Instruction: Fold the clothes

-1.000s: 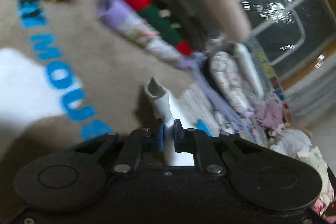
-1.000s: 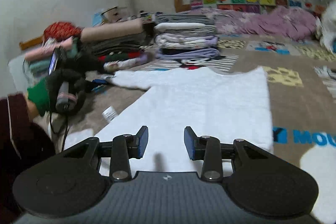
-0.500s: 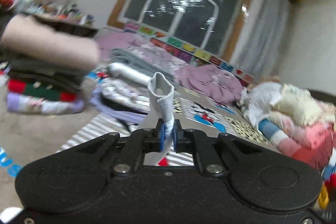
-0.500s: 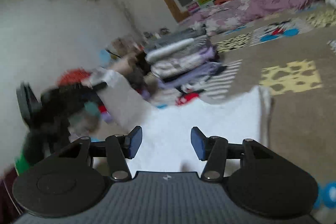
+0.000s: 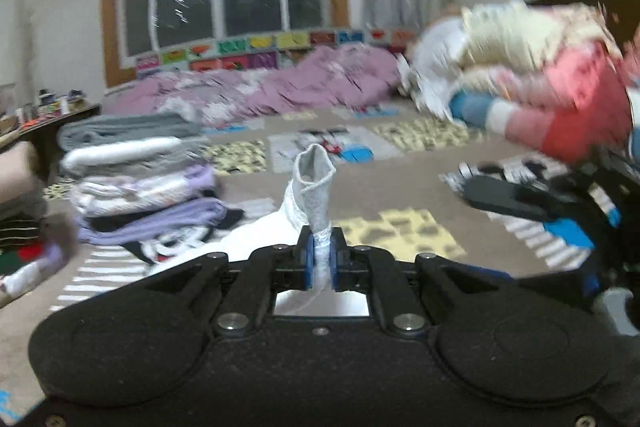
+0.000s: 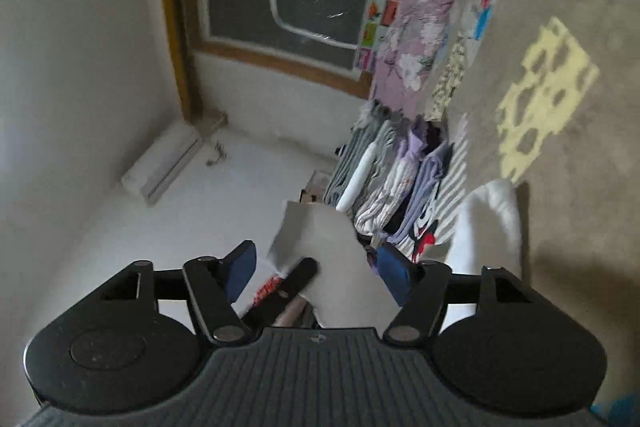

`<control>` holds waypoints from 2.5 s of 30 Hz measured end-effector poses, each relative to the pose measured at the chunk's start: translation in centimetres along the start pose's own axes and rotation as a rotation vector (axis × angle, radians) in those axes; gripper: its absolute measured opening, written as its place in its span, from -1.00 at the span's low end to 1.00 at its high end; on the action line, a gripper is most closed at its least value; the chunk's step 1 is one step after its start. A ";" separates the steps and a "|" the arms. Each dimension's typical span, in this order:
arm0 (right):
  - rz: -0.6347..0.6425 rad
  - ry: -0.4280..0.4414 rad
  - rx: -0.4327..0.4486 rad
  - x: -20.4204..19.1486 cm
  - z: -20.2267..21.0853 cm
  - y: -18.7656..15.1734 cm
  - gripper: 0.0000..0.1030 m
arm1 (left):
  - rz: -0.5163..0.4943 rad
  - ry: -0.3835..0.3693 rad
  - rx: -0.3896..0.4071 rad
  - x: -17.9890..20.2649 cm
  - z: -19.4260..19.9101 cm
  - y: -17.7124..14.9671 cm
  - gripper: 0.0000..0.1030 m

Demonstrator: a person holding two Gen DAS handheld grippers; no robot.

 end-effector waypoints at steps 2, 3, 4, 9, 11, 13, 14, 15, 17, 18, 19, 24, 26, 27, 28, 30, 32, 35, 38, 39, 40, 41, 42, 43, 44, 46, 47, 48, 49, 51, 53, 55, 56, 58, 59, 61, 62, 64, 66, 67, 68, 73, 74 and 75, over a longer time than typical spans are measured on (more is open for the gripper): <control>-0.020 -0.022 0.005 1.0 0.0 0.3 0.35 | -0.040 0.002 -0.026 1.5 -1.1 -0.3 -0.90; -0.035 -0.021 0.009 1.4 0.0 0.4 0.36 | -0.064 0.008 -0.038 2.3 -1.6 -0.5 -0.90; -0.053 -0.018 0.010 1.8 -0.1 0.6 0.36 | -0.085 0.012 -0.046 2.8 -1.9 -0.7 -0.90; -0.130 -0.012 0.022 3.6 -0.3 1.2 0.43 | -0.163 0.019 -0.092 4.9 -3.7 -1.8 -0.90; -0.147 -0.009 0.020 4.1 -0.5 1.4 0.44 | -0.181 0.024 -0.105 5.4 -4.0 -2.2 -0.89; -0.163 -0.006 0.019 4.6 -0.7 1.5 0.45 | -0.192 0.020 -0.115 5.6 -4.4 -2.4 -0.87; -0.171 -0.004 0.018 4.8 -0.8 1.6 0.46 | -0.198 0.003 -0.115 5.7 -4.0 -2.5 -0.80; -0.178 -0.003 0.017 5.1 -0.9 1.7 0.46 | -0.205 -0.013 -0.115 5.8 -3.7 -2.6 -0.67; -0.174 -0.013 0.012 5.3 -1.1 1.7 0.54 | -0.218 -0.047 -0.114 6.0 -3.0 -2.8 0.12; -0.178 -0.016 0.009 5.4 -1.3 1.7 0.54 | -0.213 -0.033 -0.099 5.6 -2.2 -2.9 0.12; -0.182 -0.020 0.007 5.6 -1.4 1.8 0.54 | -0.205 -0.024 -0.097 4.7 -1.1 -3.2 0.12; -0.117 -0.133 -0.018 5.5 -1.9 1.4 0.41 | -0.142 0.044 -0.100 -1.2 4.6 -5.4 0.12; -0.084 -0.177 -0.027 5.3 -2.2 1.3 0.20 | -0.107 0.084 -0.117 -4.0 6.6 -6.9 0.12; -0.062 -0.197 -0.028 5.2 -2.4 1.3 0.02 | -0.091 0.107 -0.139 -5.5 7.6 -8.1 0.12; -0.041 -0.218 -0.028 5.1 -2.5 1.3 -0.24 | -0.082 0.110 -0.167 -6.4 8.3 -9.2 0.12; -0.014 -0.259 -0.027 4.9 -2.5 1.3 -0.50 | -0.064 0.117 -0.225 -8.1 9.7 -11.4 0.12; 0.028 -0.305 -0.013 4.4 -2.3 1.5 -0.68 | -0.046 0.115 -0.270 -8.5 10.4 -13.3 0.12; 0.098 -0.334 0.009 3.1 -1.8 1.9 -0.82 | -0.007 0.125 -0.342 -8.7 10.7 -15.9 0.12; 0.144 -0.345 0.009 2.5 -2.0 2.2 -0.84 | 0.030 0.139 -0.384 -8.7 10.7 -17.8 -0.44; 0.151 -0.345 0.005 2.5 -2.2 2.2 -0.85 | 0.021 0.143 -0.375 -8.3 10.7 -17.7 -0.51; 0.159 -0.339 0.007 2.3 -2.1 2.4 -0.85 | 0.010 0.147 -0.365 -7.9 10.7 -17.5 -0.59; 0.167 -0.333 0.010 2.0 -2.0 2.5 -0.85 | 0.000 0.151 -0.356 -7.4 10.6 -17.4 -0.67; 0.175 -0.327 0.012 1.8 -2.0 2.7 -0.86 | -0.013 0.156 -0.346 -6.9 10.8 -17.1 -0.76; 0.183 -0.321 0.015 1.6 -1.9 2.8 -0.86 | -0.026 0.162 -0.337 -6.4 10.9 -16.9 -0.82; 0.200 -0.311 0.020 1.1 -1.9 3.2 -0.86 | -0.040 0.167 -0.327 -5.9 11.0 -16.6 -0.84; 0.227 -0.298 0.036 0.3 -1.7 4.0 -0.87 | -0.076 0.168 -0.312 -4.6 11.1 -16.1 -0.86; 0.235 -0.294 0.044 0.1 -1.6 4.4 -0.87 | -0.099 0.163 -0.307 -3.8 11.1 -16.0 -0.87; 0.236 -0.295 0.054 0.1 -1.4 4.8 -0.87 | -0.123 0.158 -0.302 -3.0 11.1 -15.8 -0.87; 0.237 -0.296 0.064 0.1 -1.2 5.2 -0.87 | -0.132 0.148 -0.299 -2.3 11.0 -15.7 -0.87; 0.219 -0.294 0.085 0.6 -0.6 6.1 -0.87 | -0.140 0.107 -0.308 -1.1 10.5 -15.9 -0.87; 0.201 -0.297 0.100 1.3 -0.2 6.7 -0.87 | -0.152 0.053 -0.313 0.1 10.1 -16.0 -0.87; 0.183 -0.309 0.107 2.1 0.0 7.2 -0.87 | -0.156 -0.021 -0.296 1.0 10.7 -15.8 -0.85; 0.180 -0.315 0.107 2.4 0.0 7.3 -0.87 | -0.152 -0.061 -0.279 1.3 11.4 -15.4 -0.85; 0.167 -0.323 0.113 3.2 -0.2 7.5 -0.87 | -0.095 -0.064 -0.249 -0.9 13.1 -14.2 -0.85; 0.159 -0.321 0.115 3.5 -0.1 7.6 -0.87 | -0.066 -0.064 -0.234 -2.1 13.9 -13.6 -0.85; 0.160 -0.325 0.116 3.7 -0.3 7.7 -0.87 | -0.008 -0.066 -0.205 -4.3 15.6 -12.3 -0.85; 0.163 -0.327 0.115 3.7 -0.4 7.7 -0.87 | -0.010 -0.031 -0.209 -5.7 15.9 -12.5 -0.85; 0.168 -0.328 0.115 3.7 -0.5 7.8 -0.87 | -0.028 0.006 -0.242 -7.6 15.8 -13.4 -0.85; 0.173 -0.327 0.117 3.6 -0.5 8.0 -0.87 | -0.069 -0.010 -0.289 -7.6 15.2 -15.1 -0.85; 0.173 -0.327 0.119 3.7 -0.5 8.1 -0.87 | -0.096 -0.028 -0.308 -7.0 14.8 -16.0 -0.85; 0.173 -0.327 0.121 3.7 -0.4 8.1 -0.87 | -0.118 -0.042 -0.320 -6.1 14.3 -16.8 -0.85; 0.158 -0.321 0.129 4.0 0.0 8.0 -0.87 | -0.268 -0.025 -0.339 -1.3 10.7 -19.3 -0.86; 0.153 -0.318 0.129 4.0 0.1 8.0 -0.87 | -0.334 0.000 -0.335 -0.6 10.7 -19.5 -0.92; 0.156 -0.316 0.127 4.0 0.2 7.9 -0.87 | -0.400 0.025 -0.331 0.1 10.7 -19.6 -0.93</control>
Point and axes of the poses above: each gripper's, at about its wrist camera, not at the fingertips, and z roughly against the way its jaws point, x to its right, y to its top, the point moved 8 cm from there along -z, roughly the way its jaws point, and after that the axes turned 13 degrees about -x, right-handed, at the moved point
